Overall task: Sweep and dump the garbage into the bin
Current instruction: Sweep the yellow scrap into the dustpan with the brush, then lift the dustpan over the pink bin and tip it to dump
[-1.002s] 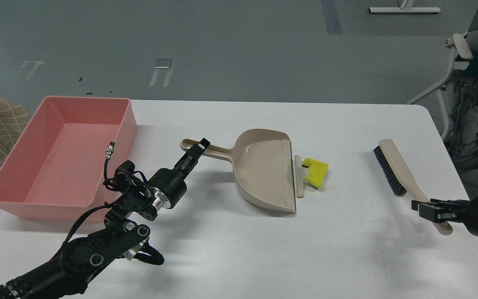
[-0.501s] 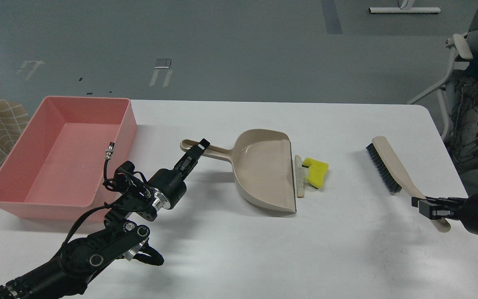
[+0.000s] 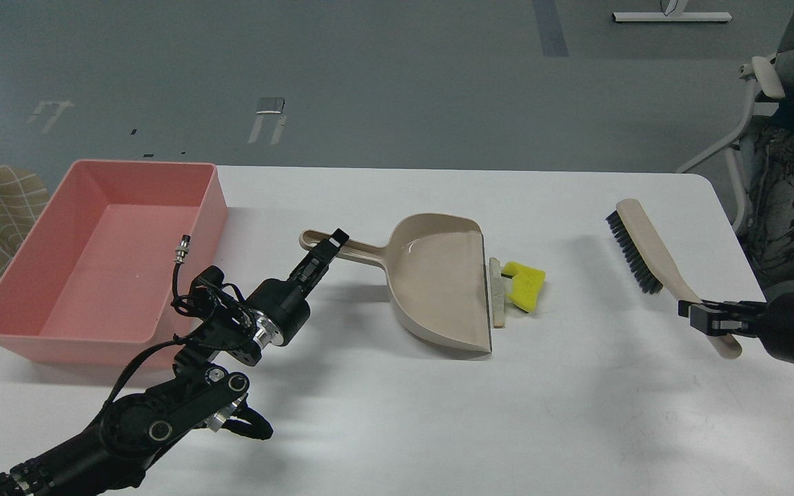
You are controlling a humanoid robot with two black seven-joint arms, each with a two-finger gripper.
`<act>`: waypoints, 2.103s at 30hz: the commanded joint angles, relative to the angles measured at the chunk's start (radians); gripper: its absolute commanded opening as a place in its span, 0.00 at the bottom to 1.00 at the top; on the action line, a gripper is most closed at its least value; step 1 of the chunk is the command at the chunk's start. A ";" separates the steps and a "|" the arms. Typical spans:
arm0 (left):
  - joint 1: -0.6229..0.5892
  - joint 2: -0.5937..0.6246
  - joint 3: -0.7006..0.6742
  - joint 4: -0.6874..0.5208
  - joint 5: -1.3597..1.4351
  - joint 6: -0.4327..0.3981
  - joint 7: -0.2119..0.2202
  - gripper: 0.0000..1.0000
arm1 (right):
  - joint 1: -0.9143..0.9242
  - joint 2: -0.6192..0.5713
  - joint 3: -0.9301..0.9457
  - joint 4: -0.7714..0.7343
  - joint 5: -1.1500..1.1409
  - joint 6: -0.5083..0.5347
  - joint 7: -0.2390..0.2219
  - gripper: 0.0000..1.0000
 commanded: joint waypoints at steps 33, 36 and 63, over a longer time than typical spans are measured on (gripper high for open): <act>0.012 -0.007 -0.017 -0.003 -0.037 -0.005 0.000 0.00 | 0.006 0.209 0.235 0.112 0.023 0.180 -0.085 0.00; 0.014 -0.013 -0.020 -0.005 -0.132 -0.005 0.000 0.00 | 0.006 0.135 0.260 0.092 0.050 0.180 -0.080 0.00; -0.009 0.482 -0.455 -0.138 -0.658 -0.245 0.049 0.00 | -0.132 -0.056 0.257 0.032 0.164 0.149 -0.013 0.00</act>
